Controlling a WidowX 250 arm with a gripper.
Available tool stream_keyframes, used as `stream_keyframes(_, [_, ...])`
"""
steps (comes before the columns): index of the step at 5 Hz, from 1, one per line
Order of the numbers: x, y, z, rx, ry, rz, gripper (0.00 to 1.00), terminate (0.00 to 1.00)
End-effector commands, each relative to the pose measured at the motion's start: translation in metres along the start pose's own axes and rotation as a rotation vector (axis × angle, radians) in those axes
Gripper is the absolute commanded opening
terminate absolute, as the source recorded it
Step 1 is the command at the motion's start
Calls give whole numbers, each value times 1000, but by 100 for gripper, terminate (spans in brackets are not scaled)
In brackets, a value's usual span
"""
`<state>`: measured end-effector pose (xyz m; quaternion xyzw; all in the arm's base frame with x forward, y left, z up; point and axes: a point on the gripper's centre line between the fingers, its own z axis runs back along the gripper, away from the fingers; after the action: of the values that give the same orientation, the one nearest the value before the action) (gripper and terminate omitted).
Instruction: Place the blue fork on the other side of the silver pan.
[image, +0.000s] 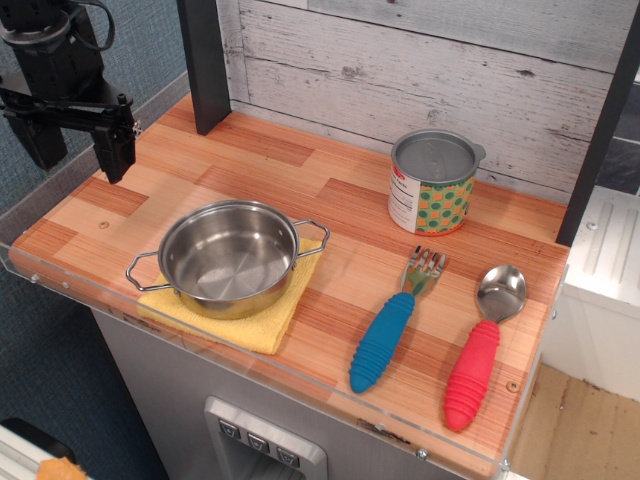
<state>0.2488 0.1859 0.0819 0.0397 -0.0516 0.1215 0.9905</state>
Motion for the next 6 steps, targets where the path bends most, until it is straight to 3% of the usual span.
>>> stream_keyframes(1, [0,0,0,0,0,0,100,0])
stream_keyframes(2, [-2,-17,5,-17,-3,-53,100,0])
stream_keyframes(4, [-6,-44,21,-82,-31,-40,100,0])
stream_keyframes(6, [-10,-106,34,-136,-44,-107,100,0])
